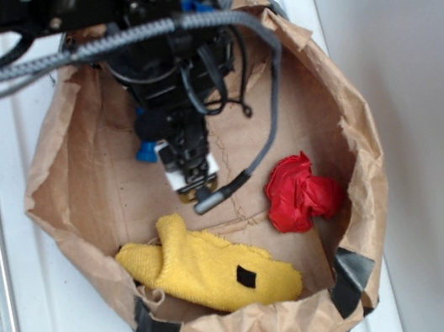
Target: Grab the blue bottle.
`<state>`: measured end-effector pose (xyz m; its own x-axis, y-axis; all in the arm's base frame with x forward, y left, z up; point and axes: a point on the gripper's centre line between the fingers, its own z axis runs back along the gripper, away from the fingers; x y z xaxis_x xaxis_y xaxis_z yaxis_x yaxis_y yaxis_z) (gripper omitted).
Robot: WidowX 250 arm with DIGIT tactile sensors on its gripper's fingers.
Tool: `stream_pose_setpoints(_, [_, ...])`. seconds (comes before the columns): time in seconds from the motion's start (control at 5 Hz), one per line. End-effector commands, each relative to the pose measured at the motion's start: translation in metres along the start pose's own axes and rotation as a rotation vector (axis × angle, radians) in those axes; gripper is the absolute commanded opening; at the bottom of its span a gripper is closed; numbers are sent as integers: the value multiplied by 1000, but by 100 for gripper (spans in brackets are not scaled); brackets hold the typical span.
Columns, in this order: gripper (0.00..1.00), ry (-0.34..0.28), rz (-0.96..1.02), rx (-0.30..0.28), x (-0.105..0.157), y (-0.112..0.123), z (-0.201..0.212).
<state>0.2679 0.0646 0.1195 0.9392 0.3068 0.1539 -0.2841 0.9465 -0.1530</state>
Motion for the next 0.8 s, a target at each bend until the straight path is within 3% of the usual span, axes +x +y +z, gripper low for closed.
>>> stream_pose_setpoints(0.0, [100,-57,223,124,33,11,1])
stream_pose_setpoints(0.2, [100,-52,317,196,35,21,-6])
stream_pose_setpoints(0.4, [100,-86,392,242,26,27,-16])
stream_pose_setpoints(0.6, [100,-86,392,242,26,27,-16])
